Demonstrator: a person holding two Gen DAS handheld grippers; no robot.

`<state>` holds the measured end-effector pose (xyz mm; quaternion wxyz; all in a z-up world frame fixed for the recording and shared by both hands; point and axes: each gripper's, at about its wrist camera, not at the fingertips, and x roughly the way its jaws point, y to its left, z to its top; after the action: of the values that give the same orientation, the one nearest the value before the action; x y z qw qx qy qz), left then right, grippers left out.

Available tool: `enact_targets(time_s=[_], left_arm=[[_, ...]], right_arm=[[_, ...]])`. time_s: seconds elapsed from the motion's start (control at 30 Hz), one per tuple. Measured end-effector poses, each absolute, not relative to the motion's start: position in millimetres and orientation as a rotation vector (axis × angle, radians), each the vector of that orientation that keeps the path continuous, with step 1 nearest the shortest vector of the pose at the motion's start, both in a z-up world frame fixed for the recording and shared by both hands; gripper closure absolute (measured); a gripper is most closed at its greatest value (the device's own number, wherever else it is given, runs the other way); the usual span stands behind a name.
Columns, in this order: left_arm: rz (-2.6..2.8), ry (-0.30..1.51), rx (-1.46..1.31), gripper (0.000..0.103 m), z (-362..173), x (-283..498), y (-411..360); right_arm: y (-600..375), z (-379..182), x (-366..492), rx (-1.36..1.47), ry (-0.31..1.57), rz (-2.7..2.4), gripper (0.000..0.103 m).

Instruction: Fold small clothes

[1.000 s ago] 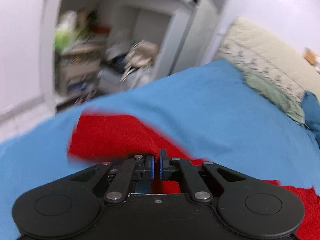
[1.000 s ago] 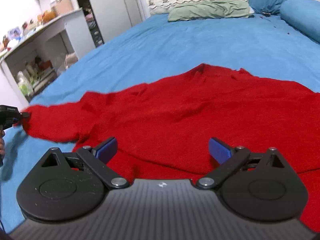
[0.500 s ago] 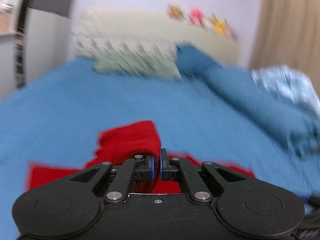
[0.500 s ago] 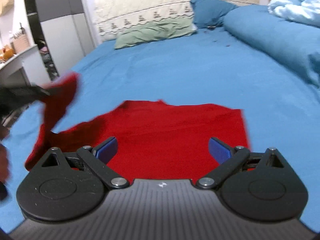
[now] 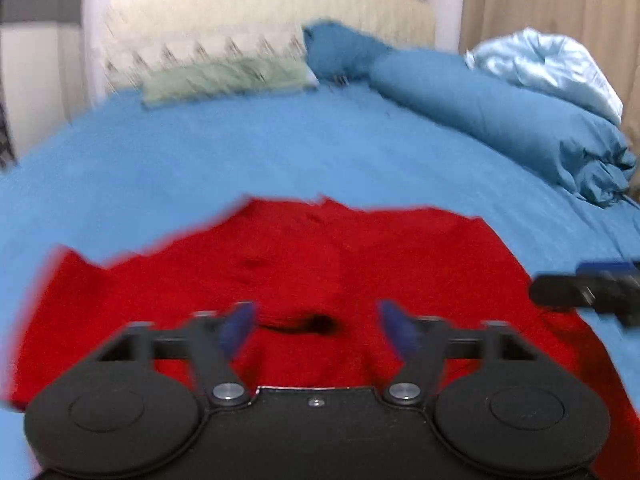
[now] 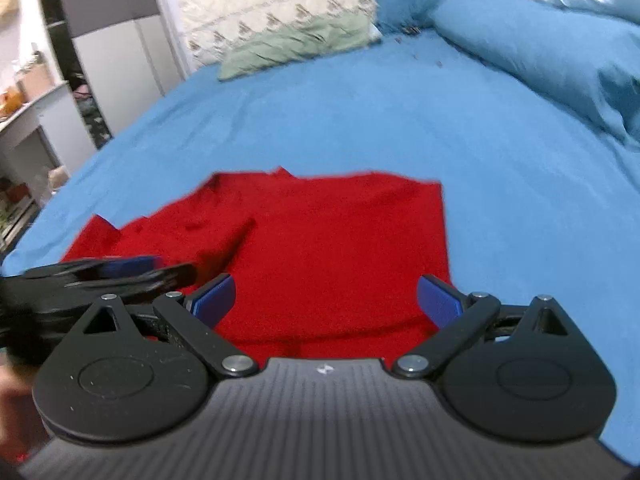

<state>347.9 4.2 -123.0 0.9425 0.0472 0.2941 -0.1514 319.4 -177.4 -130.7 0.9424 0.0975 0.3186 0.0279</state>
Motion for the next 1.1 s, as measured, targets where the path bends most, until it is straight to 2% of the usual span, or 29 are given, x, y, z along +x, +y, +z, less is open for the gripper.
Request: enact_targets(time_s=[0.03,0.13,0.3,0.37,0.43,0.5,0.53,0.6,0.63,0.67,0.83,0.9,0.93,0.97,1.0,1.03,1.1], left_arm=[[-0.275,0.581,0.120,0.009,-117,339,15],[-0.159,0.540,0.166,0.009,-113,314,58],[-0.014,0.619,0.172,0.009,-141,324,108],[0.021,0.670,0.119,0.011,-155,332,125],[0.048,0.717,0.074,0.019,-168,341,138],[0.043,0.748,0.043,0.022,-177,344,147],[0.039,0.746,0.040,0.022,-179,345,150],[0.035,0.738,0.034,0.022,-181,349,156],[0.035,0.734,0.029,0.024,-180,350,157],[0.037,0.730,0.022,0.025,-179,349,158],[0.043,0.719,-0.016,0.029,-180,350,162],[0.043,0.715,-0.010,0.029,-181,347,161],[0.047,0.711,-0.004,0.031,-181,346,160],[0.045,0.708,0.001,0.032,-181,346,159],[0.044,0.706,0.003,0.034,-181,345,159],[0.044,0.705,0.002,0.035,-181,345,159],[0.046,0.703,-0.005,0.036,-182,345,161]], right_arm=[[-171,-126,321,0.180,0.643,0.080,0.000],[-144,-118,332,0.091,0.648,0.158,0.000],[-74,-130,361,-0.147,0.672,0.266,0.000],[-48,-142,379,-0.245,0.689,0.284,0.018],[-25,-156,397,-0.351,0.696,0.292,0.024],[-5,-170,412,-0.449,0.705,0.298,0.027],[4,-178,417,-0.496,0.705,0.301,0.034],[18,-189,426,-0.584,0.698,0.307,0.056],[19,-192,429,-0.597,0.692,0.307,0.076],[18,-191,431,-0.579,0.678,0.286,0.081],[-48,-162,412,-0.122,0.584,0.072,0.081],[-76,-166,396,0.032,0.581,0.039,0.077],[-88,-173,388,0.089,0.589,0.022,0.067],[-97,-181,382,0.127,0.598,0.010,0.042],[-104,-190,376,0.154,0.606,0.008,0.031],[-111,-198,370,0.171,0.610,0.007,0.025],[-120,-207,367,0.189,0.619,0.013,0.025]])
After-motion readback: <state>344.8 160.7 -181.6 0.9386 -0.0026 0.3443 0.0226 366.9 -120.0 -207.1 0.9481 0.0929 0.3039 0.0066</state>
